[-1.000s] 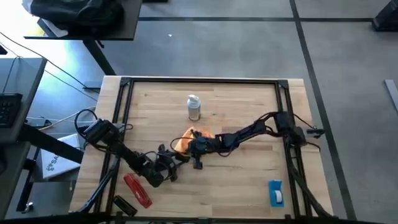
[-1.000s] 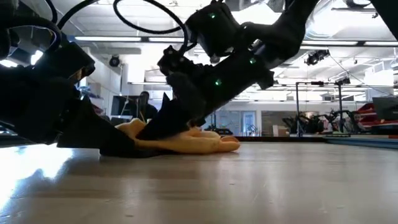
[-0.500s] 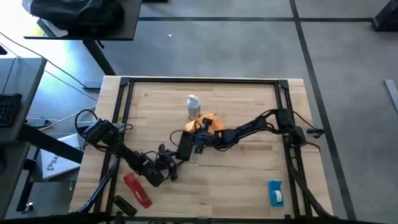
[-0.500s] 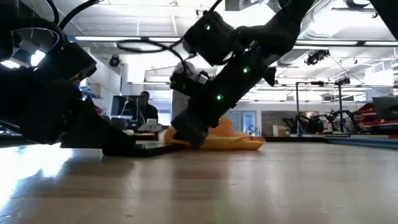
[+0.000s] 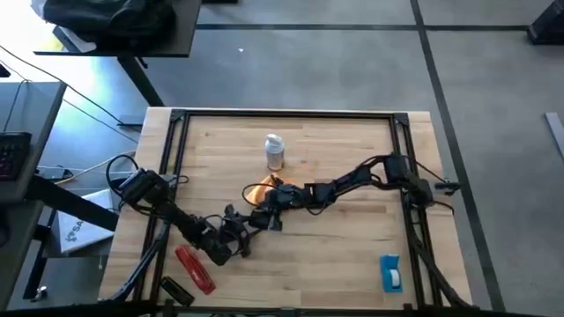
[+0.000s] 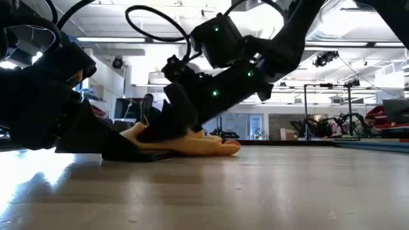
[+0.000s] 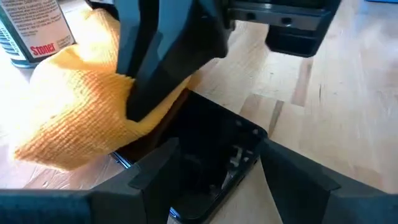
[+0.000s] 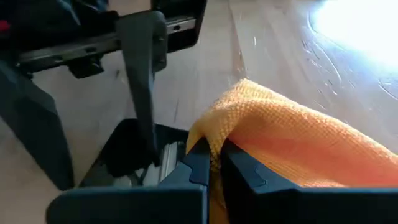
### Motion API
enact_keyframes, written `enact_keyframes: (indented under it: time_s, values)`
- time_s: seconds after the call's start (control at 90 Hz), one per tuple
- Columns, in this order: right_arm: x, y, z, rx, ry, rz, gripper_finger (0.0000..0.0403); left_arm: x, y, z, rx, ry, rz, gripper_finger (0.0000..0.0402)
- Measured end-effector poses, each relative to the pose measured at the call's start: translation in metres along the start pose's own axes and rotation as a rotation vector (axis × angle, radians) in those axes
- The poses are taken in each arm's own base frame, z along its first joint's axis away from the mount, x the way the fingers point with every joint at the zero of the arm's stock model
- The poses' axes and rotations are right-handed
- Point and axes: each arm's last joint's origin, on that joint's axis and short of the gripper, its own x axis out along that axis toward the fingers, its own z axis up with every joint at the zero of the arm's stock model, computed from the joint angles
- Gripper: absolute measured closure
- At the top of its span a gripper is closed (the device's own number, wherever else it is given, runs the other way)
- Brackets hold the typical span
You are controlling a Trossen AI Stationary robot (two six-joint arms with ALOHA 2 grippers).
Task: Apply microfiber cloth
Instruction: Wipe the front and back of the cellphone with the yellow microfiber cloth
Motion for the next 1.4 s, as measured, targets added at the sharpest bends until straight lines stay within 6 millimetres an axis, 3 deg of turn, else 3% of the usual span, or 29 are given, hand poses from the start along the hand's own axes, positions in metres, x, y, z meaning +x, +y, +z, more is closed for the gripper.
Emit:
enact_keyframes:
  time_s: [0.111, 0.267, 0.4, 0.489, 0.667, 0.833, 1.078, 1.233, 1.4]
  values:
    - [0.007, -0.01, -0.007, 0.038, -0.025, -0.051, 0.0403, 0.0, 0.0, 0.0, -0.001, -0.002, -0.002, 0.0197]
    - [0.008, -0.042, -0.015, 0.135, 0.01, -0.317, 0.0403, 0.001, 0.0, 0.001, 0.001, -0.011, 0.004, 0.0197]
    - [-0.002, -0.063, -0.014, 0.113, 0.08, -0.544, 0.0403, 0.0, -0.001, 0.001, 0.007, -0.005, -0.007, 0.0197]
    - [-0.012, -0.064, -0.004, 0.081, 0.113, -0.57, 0.0403, 0.0, -0.001, 0.001, 0.014, -0.002, -0.011, 0.0197]
    - [-0.022, -0.033, 0.022, 0.026, 0.062, -0.381, 0.0403, 0.0, -0.002, 0.001, 0.03, -0.006, -0.014, 0.0197]
    - [-0.017, -0.002, 0.007, 0.038, 0.121, -0.278, 0.0403, 0.0, -0.002, 0.001, 0.034, -0.007, -0.015, 0.0197]
    - [-0.009, 0.053, -0.006, 0.16, 0.022, -0.166, 0.0403, 0.0, -0.002, 0.002, 0.035, -0.006, -0.017, 0.0197]
    - [-0.01, 0.084, -0.014, 0.271, -0.091, -0.271, 0.0403, 0.0, -0.002, 0.002, 0.035, -0.006, -0.018, 0.0197]
    - [-0.016, 0.102, -0.019, 0.285, -0.132, -0.362, 0.0403, 0.0, -0.002, 0.002, 0.035, -0.006, -0.017, 0.0197]
